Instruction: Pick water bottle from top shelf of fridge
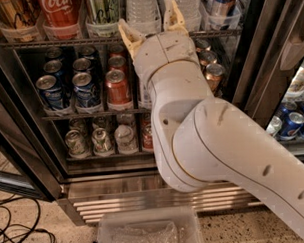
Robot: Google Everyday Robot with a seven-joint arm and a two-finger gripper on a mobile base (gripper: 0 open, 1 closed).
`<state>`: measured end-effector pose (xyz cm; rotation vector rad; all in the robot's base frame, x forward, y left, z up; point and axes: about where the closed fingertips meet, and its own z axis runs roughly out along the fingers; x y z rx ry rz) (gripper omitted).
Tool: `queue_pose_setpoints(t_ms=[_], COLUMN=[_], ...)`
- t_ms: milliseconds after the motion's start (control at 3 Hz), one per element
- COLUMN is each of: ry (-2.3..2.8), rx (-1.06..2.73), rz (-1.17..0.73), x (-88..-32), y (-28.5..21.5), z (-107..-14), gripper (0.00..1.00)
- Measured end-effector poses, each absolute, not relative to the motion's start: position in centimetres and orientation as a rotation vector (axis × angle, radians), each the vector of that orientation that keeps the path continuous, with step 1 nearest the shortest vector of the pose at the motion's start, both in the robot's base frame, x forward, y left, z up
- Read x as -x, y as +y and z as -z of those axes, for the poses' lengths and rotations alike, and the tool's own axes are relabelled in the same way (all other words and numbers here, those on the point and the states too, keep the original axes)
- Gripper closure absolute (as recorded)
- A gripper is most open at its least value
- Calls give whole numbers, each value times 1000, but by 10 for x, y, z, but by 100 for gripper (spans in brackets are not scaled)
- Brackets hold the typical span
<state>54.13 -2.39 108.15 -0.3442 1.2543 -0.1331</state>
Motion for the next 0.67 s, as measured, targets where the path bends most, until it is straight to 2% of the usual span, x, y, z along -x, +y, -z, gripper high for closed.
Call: queue_pose_setpoints(t_ms=[333, 667], ry=[1246, 1239], rx=[329, 313], rz=[106, 81], x=[-552, -560], y=[-24, -23], z=[-1085, -1088], gripper=[45, 46])
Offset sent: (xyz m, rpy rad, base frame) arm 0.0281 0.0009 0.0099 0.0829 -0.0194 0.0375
